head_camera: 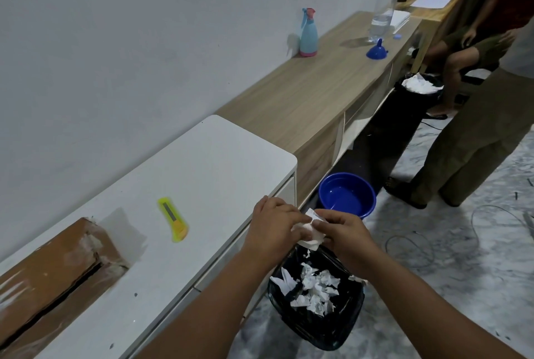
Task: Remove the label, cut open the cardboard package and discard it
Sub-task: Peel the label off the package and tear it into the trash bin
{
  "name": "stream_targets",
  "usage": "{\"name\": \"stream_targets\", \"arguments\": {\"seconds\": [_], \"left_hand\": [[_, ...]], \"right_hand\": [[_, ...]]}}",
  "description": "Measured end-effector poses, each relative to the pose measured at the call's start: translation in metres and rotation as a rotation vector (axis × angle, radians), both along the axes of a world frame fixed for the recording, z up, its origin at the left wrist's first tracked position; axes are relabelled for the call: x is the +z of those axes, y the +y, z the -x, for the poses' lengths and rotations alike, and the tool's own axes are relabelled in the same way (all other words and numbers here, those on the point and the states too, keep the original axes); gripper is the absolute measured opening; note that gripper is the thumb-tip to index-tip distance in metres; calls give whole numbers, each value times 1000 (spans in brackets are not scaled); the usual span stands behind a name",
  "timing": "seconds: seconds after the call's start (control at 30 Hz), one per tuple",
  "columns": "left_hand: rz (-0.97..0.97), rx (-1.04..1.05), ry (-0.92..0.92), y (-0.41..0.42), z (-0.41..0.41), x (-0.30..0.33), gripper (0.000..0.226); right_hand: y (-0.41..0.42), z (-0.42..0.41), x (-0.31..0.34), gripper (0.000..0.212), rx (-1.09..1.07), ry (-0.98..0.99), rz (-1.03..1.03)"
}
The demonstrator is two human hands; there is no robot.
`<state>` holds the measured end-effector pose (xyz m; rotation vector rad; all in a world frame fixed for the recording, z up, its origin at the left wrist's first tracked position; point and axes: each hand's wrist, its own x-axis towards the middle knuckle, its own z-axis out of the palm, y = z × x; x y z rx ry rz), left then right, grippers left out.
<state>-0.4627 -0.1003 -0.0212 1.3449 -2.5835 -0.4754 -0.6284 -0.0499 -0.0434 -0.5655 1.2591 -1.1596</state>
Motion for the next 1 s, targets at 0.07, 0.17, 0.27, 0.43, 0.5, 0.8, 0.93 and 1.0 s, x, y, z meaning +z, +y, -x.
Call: {"name": "stream_targets", "arguments": {"seconds": [0.07,0.17,0.27,0.43,0.5,0.8,0.93,1.0], "left_hand": [[21,-2,-12,2,0,-2,32],[85,18,9,3,0,-7,25],[54,30,-34,4,1,-9,24],[10,96,-18,8,5,-15,27],[-18,114,22,9,4,-18,25],[-271,267,285,17,14,-21,14],[-583,440,456,25,23,-9,9],[-697,495,519,27,24,-6,8]], "right_hand": [[0,2,0,25,9,-63,-67],[4,4,-5,20,153,146,-90],[9,1,-5,23,223,574,-41],[8,3,2,91,88,907,-89],[12,9,13,67,139,896,45],[22,10,4,9,215,1217,363],[29,5,-6,12,243,1264,462],[28,3,-8,11,205,1300,475]]}}
